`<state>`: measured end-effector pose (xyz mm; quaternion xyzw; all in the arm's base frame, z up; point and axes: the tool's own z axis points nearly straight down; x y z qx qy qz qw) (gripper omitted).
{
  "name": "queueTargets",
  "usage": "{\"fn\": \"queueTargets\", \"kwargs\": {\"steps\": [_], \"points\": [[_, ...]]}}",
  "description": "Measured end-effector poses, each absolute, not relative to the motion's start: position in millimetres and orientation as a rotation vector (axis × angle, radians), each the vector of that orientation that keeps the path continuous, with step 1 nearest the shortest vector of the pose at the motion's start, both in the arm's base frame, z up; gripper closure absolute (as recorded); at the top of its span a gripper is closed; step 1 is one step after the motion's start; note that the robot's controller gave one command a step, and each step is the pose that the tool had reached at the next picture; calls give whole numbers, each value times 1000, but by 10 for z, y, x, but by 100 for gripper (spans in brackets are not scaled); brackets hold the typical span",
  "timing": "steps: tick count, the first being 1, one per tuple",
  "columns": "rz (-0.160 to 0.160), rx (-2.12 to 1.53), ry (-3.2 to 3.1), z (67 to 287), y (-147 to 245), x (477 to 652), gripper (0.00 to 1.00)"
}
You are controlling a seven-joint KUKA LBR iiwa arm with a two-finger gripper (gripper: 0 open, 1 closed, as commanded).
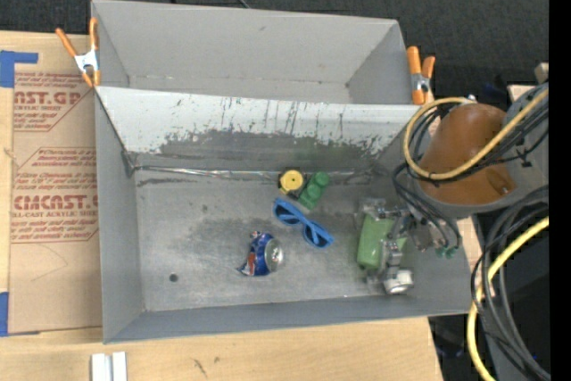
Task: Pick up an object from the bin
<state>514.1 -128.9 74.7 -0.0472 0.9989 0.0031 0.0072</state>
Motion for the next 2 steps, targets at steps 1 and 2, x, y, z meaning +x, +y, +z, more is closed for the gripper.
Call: {"fn": "queueTargets", "kwargs": {"steps": [1, 2], "points": [[-1, -204, 3126, 1915, -850, 5004, 100], [-3, -546, 3088, 2706, -856, 4930, 100]]}}
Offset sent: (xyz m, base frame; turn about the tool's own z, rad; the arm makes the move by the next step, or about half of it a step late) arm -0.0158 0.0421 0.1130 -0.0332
